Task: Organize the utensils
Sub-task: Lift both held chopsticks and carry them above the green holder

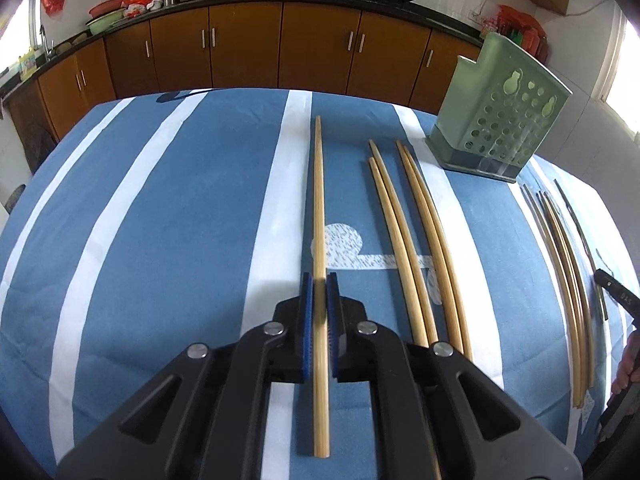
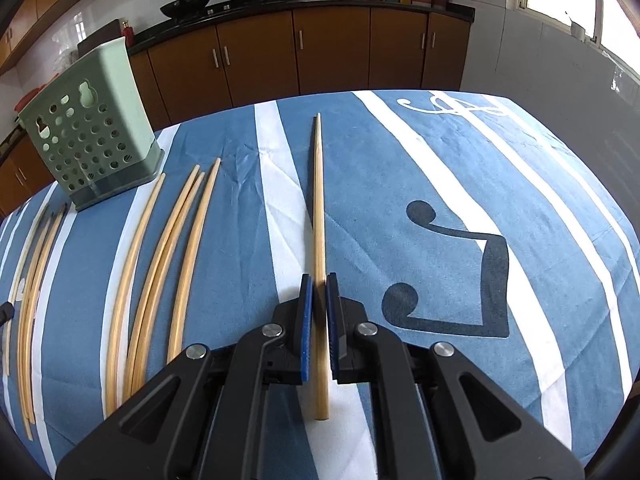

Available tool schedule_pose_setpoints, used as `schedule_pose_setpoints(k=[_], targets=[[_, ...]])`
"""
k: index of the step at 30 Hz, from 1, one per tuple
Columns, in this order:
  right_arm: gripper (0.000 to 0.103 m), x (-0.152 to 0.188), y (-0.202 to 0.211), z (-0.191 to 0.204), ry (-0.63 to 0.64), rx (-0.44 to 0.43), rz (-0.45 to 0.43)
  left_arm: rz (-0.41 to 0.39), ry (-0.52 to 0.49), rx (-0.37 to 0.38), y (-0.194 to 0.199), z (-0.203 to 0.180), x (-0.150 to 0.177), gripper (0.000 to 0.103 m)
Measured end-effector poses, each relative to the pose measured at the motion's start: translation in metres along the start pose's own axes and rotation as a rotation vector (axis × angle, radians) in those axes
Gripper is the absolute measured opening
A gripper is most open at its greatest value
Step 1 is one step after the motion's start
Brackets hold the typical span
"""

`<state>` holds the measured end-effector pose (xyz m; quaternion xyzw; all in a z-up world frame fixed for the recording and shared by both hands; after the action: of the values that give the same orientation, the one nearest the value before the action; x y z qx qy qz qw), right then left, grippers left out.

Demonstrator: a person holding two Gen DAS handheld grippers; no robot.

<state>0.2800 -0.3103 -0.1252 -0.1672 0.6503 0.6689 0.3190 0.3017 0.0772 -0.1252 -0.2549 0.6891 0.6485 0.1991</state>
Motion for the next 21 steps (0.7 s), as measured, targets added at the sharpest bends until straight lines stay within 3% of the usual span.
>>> schedule_pose_setpoints(k=[6, 21], targets=[[0.008, 0.007, 0.005, 0.001, 0.006, -0.008, -0.001, 0.001, 0.016, 0.027, 0.011, 0.0, 0.014, 0.011], [0.008, 0.025, 0.019, 0.0, 0.008, -0.038, 0.0, -0.011, 0.022, 0.011, 0.028, 0.002, 0.038, 0.008]])
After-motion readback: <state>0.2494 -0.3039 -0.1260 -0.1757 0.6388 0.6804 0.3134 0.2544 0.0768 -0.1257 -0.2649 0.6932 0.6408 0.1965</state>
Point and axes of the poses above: each gripper's, at about its wrist camera, not at the fingertips, and y roughly against the way its jaws point, z to its left, x to its underside, the point moved 3 cm from there along -y, roughly the way its jaws point, and after that the axes turned 3 degrees about -x, right-handed, at the moved point
